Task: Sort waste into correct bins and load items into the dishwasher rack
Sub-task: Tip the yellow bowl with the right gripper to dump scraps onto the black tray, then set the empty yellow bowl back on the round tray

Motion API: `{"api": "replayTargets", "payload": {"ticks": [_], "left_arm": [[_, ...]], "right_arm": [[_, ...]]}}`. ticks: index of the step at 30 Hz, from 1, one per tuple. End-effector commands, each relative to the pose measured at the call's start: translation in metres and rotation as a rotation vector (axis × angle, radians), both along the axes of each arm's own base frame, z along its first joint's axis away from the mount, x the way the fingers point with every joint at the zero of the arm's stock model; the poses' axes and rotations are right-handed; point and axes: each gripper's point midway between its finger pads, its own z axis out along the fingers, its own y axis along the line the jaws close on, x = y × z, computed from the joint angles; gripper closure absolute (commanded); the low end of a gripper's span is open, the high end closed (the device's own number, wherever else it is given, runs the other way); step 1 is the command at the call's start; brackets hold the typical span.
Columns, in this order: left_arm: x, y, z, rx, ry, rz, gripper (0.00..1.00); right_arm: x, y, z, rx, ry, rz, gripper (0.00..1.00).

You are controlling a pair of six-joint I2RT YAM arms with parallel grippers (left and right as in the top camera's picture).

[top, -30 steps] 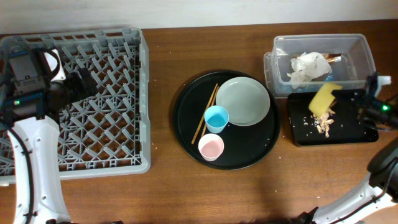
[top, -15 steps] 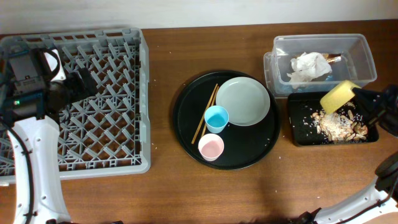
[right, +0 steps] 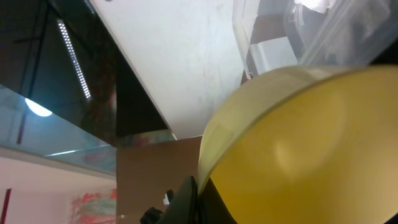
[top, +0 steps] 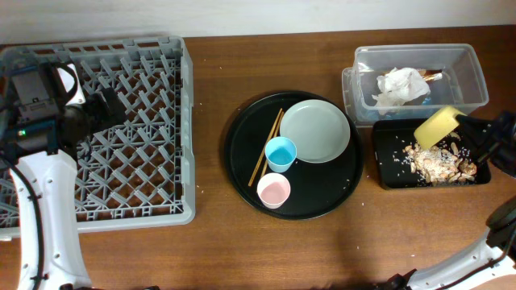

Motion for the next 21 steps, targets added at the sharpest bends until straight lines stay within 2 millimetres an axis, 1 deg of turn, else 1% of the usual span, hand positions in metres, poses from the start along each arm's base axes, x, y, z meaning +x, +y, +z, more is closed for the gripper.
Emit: {"api": "replayTargets", "payload": {"ticks": [1,2,3,4,6,7,8,9,10,12,13,16,17,18,19,21], "left_arm": [[0.000,0.000,0.012,-0.001,-0.031,0.007,0.01],[0.000,0.000,0.012,-0.001,-0.031,0.007,0.01],[0.000,0.000,0.012,0.000,-0.031,0.007,0.01],[0.000,0.000,0.012,0.000,-0.031,0.007,0.01],[0.000,0.000,0.012,0.000,-0.031,0.007,0.01],[0.000,0.000,0.012,0.000,-0.031,0.007,0.01],[0.000,0.000,0.012,0.000,-0.031,0.007,0.01],[0.000,0.000,0.012,-0.001,-0.031,0.007,0.01],[0.000,0.000,0.012,0.000,-0.031,0.007,0.01],[0.000,0.000,0.012,0.000,-0.031,0.007,0.01],[0.000,0.000,0.012,0.000,-0.031,0.007,0.01],[0.000,0.000,0.012,0.000,-0.031,0.007,0.01],[0.000,0.000,0.012,0.000,-0.031,0.007,0.01],[0.000,0.000,0.012,0.000,-0.031,0.007,0.01],[0.000,0.000,0.012,-0.001,-0.031,0.007,0.01],[0.000,0.000,0.012,-0.001,-0.031,0.007,0.01]], "right_arm": [[-0.002,0.009,0.020,-0.096,-0.076,0.021,0.96],[-0.004,0.022,0.027,-0.157,-0.102,0.055,0.96],[-0.007,0.039,0.031,-0.228,-0.100,0.114,0.96],[-0.012,0.065,0.031,-0.323,-0.059,0.212,0.96],[-0.021,0.103,0.023,-0.490,-0.003,0.377,0.96],[-0.027,0.135,0.019,-0.594,0.021,0.504,0.96],[-0.032,0.156,0.017,-0.655,0.027,0.590,0.96],[-0.040,0.189,0.009,-0.745,0.040,0.726,0.96],[-0.047,0.205,-0.002,-0.812,0.112,0.806,0.96],[-0.059,0.231,-0.025,-0.967,0.234,0.934,0.96],[-0.066,0.252,-0.036,-1.067,0.297,0.998,0.96],[-0.077,0.278,-0.054,-1.162,0.411,0.999,0.96],[-0.086,0.289,-0.066,-1.175,0.446,1.006,0.96],[-0.089,0.296,-0.076,-1.184,0.445,1.013,0.96],[-0.090,0.302,-0.086,-1.194,0.445,1.004,0.96],[-0.080,0.312,-0.105,-1.255,0.408,0.950,0.96]]}}
